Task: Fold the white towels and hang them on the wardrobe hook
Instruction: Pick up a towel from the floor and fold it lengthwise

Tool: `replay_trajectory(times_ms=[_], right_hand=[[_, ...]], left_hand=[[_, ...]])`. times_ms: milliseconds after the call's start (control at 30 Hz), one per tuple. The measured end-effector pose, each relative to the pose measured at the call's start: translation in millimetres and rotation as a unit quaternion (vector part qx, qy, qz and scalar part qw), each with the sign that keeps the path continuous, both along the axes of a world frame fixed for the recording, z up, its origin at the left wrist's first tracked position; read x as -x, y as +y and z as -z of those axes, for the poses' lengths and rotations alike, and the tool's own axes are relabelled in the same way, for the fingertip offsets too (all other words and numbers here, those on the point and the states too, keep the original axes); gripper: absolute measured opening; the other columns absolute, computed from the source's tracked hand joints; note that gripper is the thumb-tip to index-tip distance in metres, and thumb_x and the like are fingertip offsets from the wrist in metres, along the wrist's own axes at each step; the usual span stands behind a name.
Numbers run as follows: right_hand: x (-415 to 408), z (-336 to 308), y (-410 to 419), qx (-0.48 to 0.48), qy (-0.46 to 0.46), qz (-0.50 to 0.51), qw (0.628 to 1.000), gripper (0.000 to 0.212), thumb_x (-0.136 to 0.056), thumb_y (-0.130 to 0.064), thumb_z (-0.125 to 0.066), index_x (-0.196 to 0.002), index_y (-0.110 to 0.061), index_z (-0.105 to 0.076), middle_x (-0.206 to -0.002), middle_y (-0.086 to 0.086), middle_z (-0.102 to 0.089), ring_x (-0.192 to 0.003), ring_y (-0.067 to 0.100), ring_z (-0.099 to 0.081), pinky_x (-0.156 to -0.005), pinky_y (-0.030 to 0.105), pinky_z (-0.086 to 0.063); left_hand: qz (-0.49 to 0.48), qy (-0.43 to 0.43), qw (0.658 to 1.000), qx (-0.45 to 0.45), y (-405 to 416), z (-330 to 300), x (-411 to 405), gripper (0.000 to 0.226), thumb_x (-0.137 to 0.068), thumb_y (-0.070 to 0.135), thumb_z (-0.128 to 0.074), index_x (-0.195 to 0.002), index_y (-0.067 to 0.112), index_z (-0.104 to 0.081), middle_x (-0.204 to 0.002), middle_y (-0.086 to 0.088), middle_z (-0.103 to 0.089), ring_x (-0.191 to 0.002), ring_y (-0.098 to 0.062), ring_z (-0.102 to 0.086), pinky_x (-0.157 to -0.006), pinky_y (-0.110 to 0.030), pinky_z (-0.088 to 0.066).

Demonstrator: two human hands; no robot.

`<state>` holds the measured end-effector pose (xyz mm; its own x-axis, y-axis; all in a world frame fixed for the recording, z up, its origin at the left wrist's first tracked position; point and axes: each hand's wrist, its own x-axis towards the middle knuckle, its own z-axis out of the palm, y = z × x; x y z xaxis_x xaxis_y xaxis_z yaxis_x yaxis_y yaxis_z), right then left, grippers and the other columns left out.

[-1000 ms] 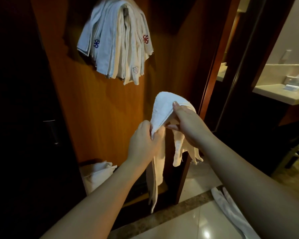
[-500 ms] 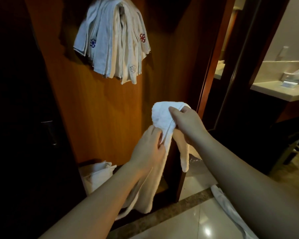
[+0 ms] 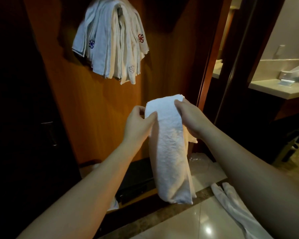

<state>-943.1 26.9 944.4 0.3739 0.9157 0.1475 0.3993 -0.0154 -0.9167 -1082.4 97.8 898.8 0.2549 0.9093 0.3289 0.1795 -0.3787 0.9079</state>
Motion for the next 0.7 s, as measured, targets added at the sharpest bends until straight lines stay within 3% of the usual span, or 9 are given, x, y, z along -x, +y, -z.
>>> replay_trajectory(times_ms=[100, 167, 267, 333, 467, 533, 600, 667, 700], right_hand=[[0.0, 2.4, -2.7, 0.002, -0.026, -0.012, 1.0, 0.032, -0.095, -0.055, -0.031, -0.107, -0.036, -0.054, -0.126, 0.003, -0.06, -0.119, 0.018, -0.056, -0.111, 0.053, -0.039], [-1.3, 3.6, -3.3, 0.002, -0.04, -0.014, 0.999, 0.042, -0.089, -0.061, -0.03, -0.118, -0.036, -0.049, -0.133, 0.002, -0.056, -0.124, 0.02, -0.052, -0.112, 0.053, -0.037], [-7.5, 6.6, -6.1, -0.009, -0.036, -0.006, 0.999, 0.057, -0.092, -0.063, -0.029, -0.135, -0.031, -0.05, -0.137, -0.001, -0.056, -0.126, 0.019, -0.051, -0.113, 0.052, -0.038], [-11.7, 9.2, -9.3, -0.021, -0.027, -0.007, 0.999, 0.05, -0.103, -0.053, -0.028, -0.142, -0.028, -0.048, -0.133, -0.004, -0.059, -0.123, 0.016, -0.054, -0.112, 0.048, -0.04], [-17.8, 13.0, -12.4, -0.066, -0.017, 0.008, 0.998, 0.039, -0.107, -0.044, -0.033, -0.135, -0.03, -0.056, -0.116, -0.016, -0.065, -0.109, 0.004, -0.061, -0.101, 0.037, -0.048], [-14.9, 10.8, -12.5, -0.097, -0.016, 0.012, 0.995, 0.033, -0.107, -0.043, -0.036, -0.128, -0.032, -0.059, -0.116, -0.013, -0.068, -0.111, 0.006, -0.063, -0.102, 0.039, -0.049], [-12.5, 7.0, -11.8, -0.115, -0.002, 0.014, 0.993, 0.027, -0.108, -0.04, -0.037, -0.125, -0.033, -0.057, -0.12, -0.012, -0.066, -0.115, 0.008, -0.061, -0.105, 0.041, -0.048], [-11.5, 3.5, -10.9, -0.108, -0.01, 0.017, 0.994, 0.031, -0.107, -0.038, -0.038, -0.134, -0.029, -0.051, -0.127, -0.009, -0.061, -0.119, 0.011, -0.058, -0.107, 0.043, -0.047], [-11.2, 2.0, -11.1, -0.096, -0.032, 0.021, 0.995, 0.036, -0.107, -0.039, -0.039, -0.141, -0.027, -0.045, -0.132, -0.008, -0.058, -0.121, 0.012, -0.057, -0.107, 0.045, -0.047]], left_hand=[[-0.039, 0.046, 0.997, -0.056, -10.5, 4.3, -2.2, 0.024, -0.094, 0.036, -0.063, -0.115, 0.027, -0.056, -0.1, 0.016, -0.057, -0.085, 0.0, -0.057, -0.065, -0.016, -0.045], [-0.031, 0.039, 0.997, -0.064, -11.4, -1.4, -0.3, 0.019, -0.096, 0.031, -0.06, -0.112, 0.021, -0.064, -0.097, 0.008, -0.065, -0.084, -0.005, -0.06, -0.068, -0.023, -0.051], [0.007, -0.025, 1.0, 0.0, -3.4, -16.2, 4.3, 0.012, -0.094, 0.019, -0.059, -0.09, 0.019, -0.07, -0.082, 0.003, -0.067, -0.077, -0.014, -0.062, -0.064, -0.031, -0.049], [0.043, -0.068, 0.995, 0.056, 2.8, -24.9, 8.3, 0.019, -0.091, 0.014, -0.057, -0.077, 0.02, -0.069, -0.075, 0.004, -0.064, -0.077, -0.016, -0.059, -0.065, -0.031, -0.045], [0.112, -0.138, 0.97, 0.163, -0.3, -35.7, 8.9, 0.036, -0.085, 0.007, -0.054, -0.054, 0.022, -0.044, -0.056, 0.005, -0.041, -0.055, -0.013, -0.037, -0.055, -0.03, -0.027], [0.138, -0.148, 0.956, 0.211, -1.1, -35.8, 12.0, 0.031, -0.087, 0.016, -0.057, -0.058, 0.021, -0.046, -0.057, 0.004, -0.044, -0.056, -0.013, -0.041, -0.053, -0.028, -0.031], [0.197, -0.124, 0.94, 0.251, -1.7, -31.7, 17.9, 0.026, -0.083, 0.041, -0.071, -0.085, 0.016, -0.065, -0.077, 0.0, -0.066, -0.076, -0.018, -0.062, -0.067, -0.033, -0.048], [0.218, -0.092, 0.923, 0.302, -0.3, -24.5, 22.1, 0.068, -0.068, 0.06, -0.079, -0.12, 0.018, -0.065, -0.109, -0.007, -0.073, -0.102, -0.027, -0.069, -0.089, -0.044, -0.052], [0.23, -0.079, 0.921, 0.306, -2.1, -23.2, 22.3, 0.067, -0.07, 0.056, -0.078, -0.123, 0.017, -0.064, -0.111, -0.009, -0.073, -0.102, -0.028, -0.07, -0.091, -0.044, -0.052]])
